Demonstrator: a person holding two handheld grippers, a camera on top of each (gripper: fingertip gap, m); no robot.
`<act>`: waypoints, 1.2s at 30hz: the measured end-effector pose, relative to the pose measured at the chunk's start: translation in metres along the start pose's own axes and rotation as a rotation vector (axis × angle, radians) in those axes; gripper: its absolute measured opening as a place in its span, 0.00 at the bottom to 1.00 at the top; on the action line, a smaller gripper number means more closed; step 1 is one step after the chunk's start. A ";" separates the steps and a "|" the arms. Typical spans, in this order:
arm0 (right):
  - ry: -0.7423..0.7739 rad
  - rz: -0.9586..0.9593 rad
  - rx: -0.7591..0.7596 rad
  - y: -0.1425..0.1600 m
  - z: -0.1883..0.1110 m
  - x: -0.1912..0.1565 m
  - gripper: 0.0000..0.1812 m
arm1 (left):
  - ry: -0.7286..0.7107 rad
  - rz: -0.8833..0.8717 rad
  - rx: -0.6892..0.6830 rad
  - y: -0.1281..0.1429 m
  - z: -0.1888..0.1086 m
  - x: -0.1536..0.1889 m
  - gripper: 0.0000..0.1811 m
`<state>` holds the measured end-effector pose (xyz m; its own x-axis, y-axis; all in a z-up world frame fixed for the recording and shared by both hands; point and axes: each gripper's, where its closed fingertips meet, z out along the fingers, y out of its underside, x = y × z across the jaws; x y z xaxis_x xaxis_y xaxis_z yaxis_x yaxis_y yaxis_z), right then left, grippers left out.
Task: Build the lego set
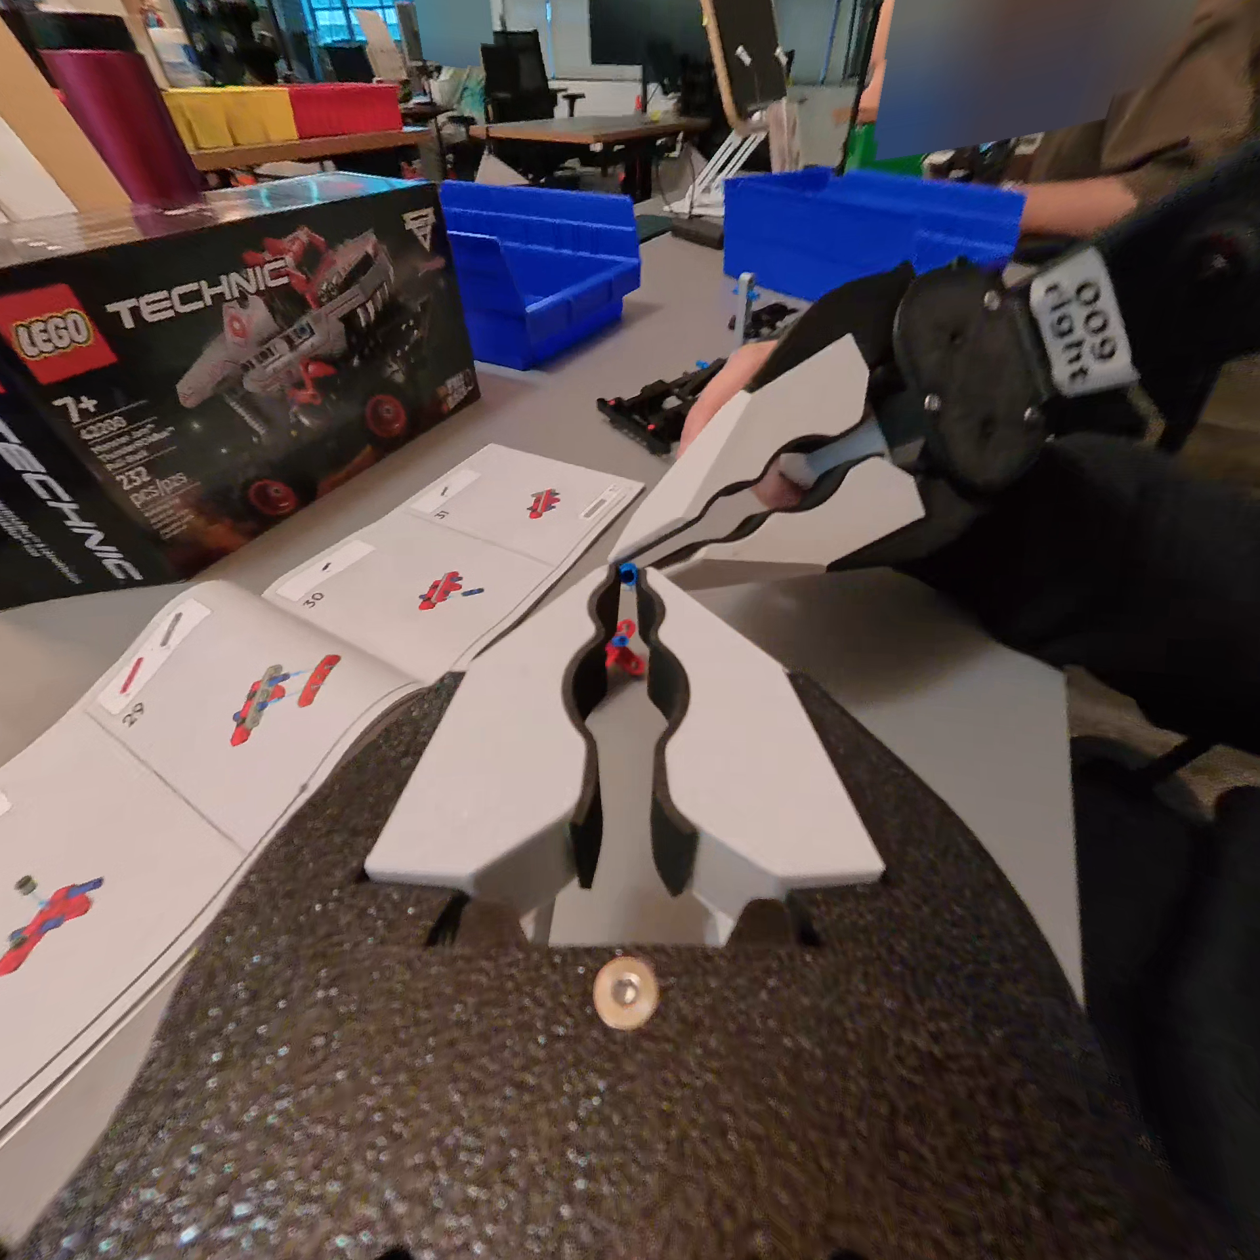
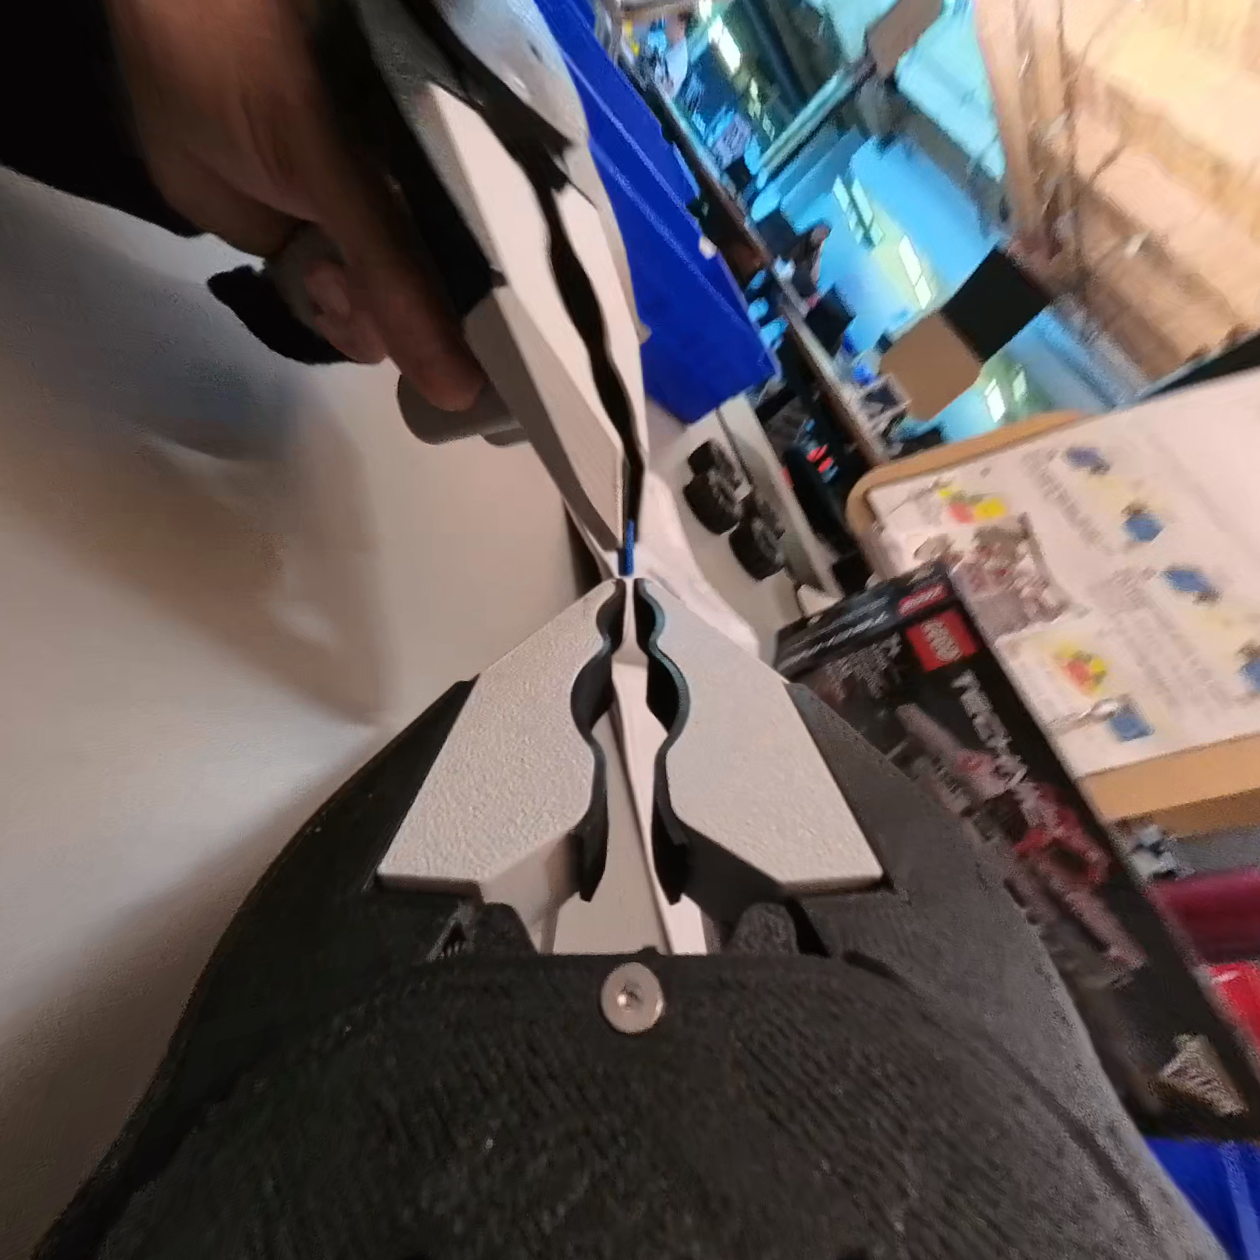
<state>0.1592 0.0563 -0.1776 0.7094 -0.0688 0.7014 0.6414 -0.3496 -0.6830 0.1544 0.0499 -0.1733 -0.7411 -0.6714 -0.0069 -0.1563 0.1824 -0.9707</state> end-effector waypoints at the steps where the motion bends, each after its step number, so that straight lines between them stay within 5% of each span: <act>1: -0.033 0.066 -0.036 0.008 -0.001 -0.001 0.00 | -0.023 0.024 -0.023 0.004 0.000 -0.003 0.01; 7: -0.195 0.508 -0.360 0.070 -0.014 -0.013 0.18 | -0.116 0.258 -0.099 0.025 0.002 -0.012 0.01; 13: -0.265 0.626 -0.301 0.064 -0.003 -0.024 0.16 | -0.125 0.566 -0.114 0.036 0.004 -0.009 0.01; 23: -0.374 0.503 -0.269 0.059 0.004 -0.027 0.15 | -0.113 0.895 -0.267 0.064 0.013 -0.007 0.01; 36: -0.329 0.289 -0.269 0.064 0.020 -0.039 0.10 | -0.076 0.732 -0.189 0.056 0.021 -0.014 0.01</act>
<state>0.1785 0.0549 -0.2530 0.9289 0.0847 0.3605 0.3381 -0.5910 -0.7324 0.1696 0.0544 -0.2323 -0.6523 -0.3780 -0.6570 0.2443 0.7157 -0.6543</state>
